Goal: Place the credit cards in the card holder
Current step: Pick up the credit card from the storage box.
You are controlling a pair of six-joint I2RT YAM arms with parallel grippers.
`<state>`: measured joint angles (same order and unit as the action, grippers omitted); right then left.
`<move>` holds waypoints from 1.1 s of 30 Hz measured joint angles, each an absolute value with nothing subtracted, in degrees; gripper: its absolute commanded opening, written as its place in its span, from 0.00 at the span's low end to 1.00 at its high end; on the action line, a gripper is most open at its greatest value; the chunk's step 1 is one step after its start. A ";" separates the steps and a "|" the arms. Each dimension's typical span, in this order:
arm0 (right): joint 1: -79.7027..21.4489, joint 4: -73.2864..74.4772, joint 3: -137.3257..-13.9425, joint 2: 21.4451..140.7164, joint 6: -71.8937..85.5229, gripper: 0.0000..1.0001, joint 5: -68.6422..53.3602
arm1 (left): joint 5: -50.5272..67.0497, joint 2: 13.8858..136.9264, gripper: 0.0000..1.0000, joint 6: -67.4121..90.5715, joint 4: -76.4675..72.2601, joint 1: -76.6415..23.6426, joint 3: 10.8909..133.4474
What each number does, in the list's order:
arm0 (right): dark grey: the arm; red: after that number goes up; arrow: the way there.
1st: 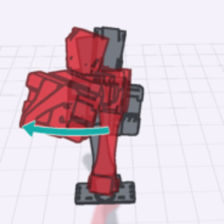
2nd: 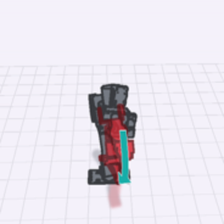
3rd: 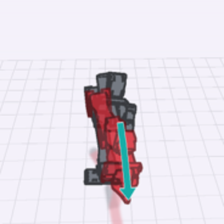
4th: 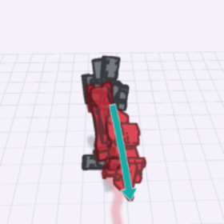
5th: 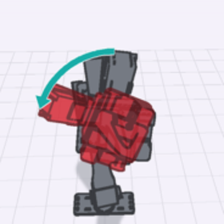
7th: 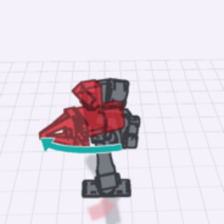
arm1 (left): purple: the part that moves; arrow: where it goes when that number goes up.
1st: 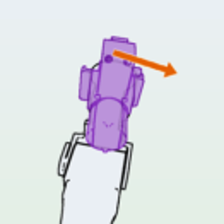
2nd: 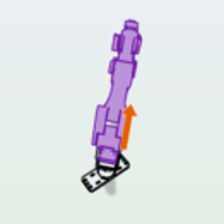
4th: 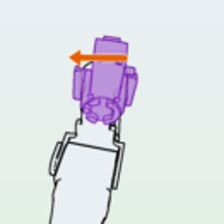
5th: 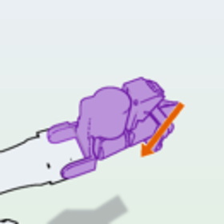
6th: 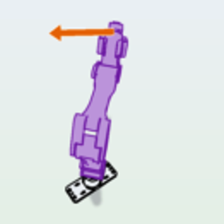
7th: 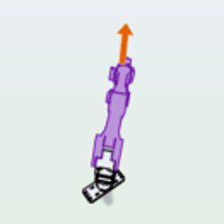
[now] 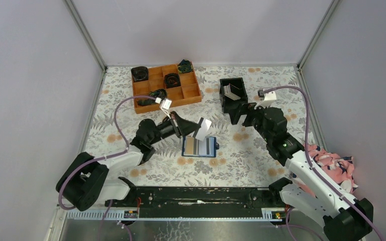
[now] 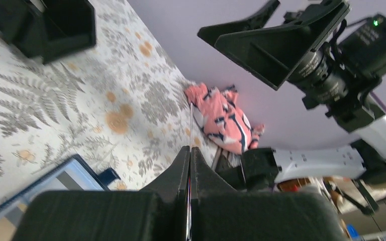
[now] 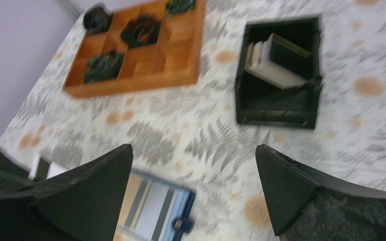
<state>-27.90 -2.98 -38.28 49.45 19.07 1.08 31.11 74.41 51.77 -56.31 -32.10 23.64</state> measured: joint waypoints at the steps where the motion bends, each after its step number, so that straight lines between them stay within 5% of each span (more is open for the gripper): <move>1: -27.90 -4.45 -38.28 49.78 17.85 0.99 3.81 | 29.17 73.36 0.00 51.72 -55.53 -32.10 23.64; 6: -27.90 -19.53 -34.87 51.77 18.61 0.99 12.62 | 22.06 71.35 0.00 51.29 -52.40 -32.08 23.73; 12: -27.86 -31.92 -30.92 59.40 19.79 0.88 12.12 | 17.61 71.83 0.00 49.95 -48.80 -32.05 25.52; 33: -27.94 -36.05 -34.85 71.31 34.50 0.65 -17.82 | 21.85 88.99 0.00 65.39 -67.70 -27.53 27.20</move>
<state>-27.94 -36.05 -34.85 71.31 34.50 -17.82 21.85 88.99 65.39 -67.70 -27.53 27.20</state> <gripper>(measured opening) 0.665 0.011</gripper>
